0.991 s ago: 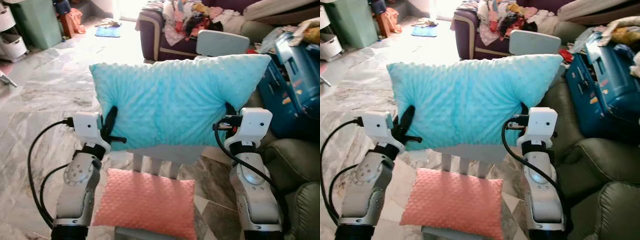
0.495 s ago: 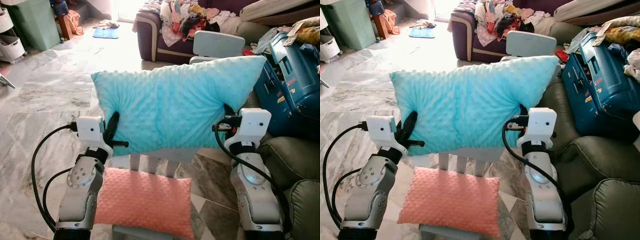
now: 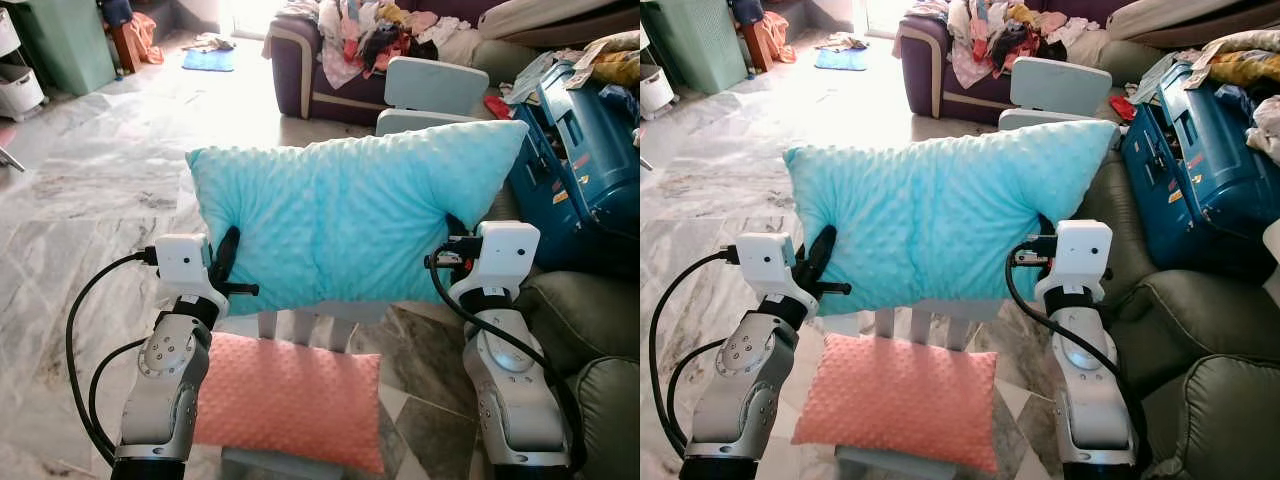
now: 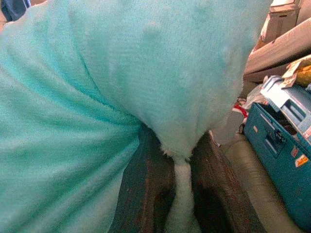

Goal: Move the pillow to the sofa

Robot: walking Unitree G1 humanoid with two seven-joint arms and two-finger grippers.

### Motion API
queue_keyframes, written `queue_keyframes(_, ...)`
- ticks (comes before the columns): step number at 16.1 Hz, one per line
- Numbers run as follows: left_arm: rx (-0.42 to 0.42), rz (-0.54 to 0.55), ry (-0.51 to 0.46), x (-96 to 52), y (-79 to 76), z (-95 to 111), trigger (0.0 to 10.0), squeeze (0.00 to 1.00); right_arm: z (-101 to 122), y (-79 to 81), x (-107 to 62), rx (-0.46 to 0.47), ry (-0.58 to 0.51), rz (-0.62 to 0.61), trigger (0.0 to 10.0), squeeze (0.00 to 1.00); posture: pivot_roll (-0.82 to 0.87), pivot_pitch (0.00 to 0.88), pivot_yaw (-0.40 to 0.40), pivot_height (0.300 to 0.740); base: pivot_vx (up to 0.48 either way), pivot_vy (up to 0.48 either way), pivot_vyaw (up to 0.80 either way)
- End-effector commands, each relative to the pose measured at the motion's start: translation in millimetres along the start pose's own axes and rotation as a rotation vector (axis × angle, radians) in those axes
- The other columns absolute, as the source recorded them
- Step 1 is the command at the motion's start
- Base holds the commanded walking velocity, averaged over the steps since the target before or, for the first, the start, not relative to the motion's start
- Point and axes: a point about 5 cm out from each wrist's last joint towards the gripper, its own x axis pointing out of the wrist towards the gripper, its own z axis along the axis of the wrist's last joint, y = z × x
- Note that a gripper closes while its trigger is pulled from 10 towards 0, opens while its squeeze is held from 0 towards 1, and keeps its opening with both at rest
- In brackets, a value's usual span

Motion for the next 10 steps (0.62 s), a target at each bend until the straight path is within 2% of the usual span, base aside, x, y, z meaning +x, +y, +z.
queue_keyframes(1, 0.004, 0.0, -0.001, -1.2, -1.7, 1.7, 0.0, 0.0, 5.6, -3.4, -0.6, 0.002, -0.019, -0.01, 0.0, 0.0, -0.05, 0.11, -0.074, 0.74, -0.285, 0.0, 0.0)
queue_keyframes(10, 0.004, 0.005, 0.011, -0.7, -1.8, 0.6, 0.0, 0.0, 6.6, -1.4, -0.4, 0.005, -0.017, -0.002, 0.0, 0.0, -0.05, 0.113, -0.072, 0.74, -0.307, 0.0, 0.0)
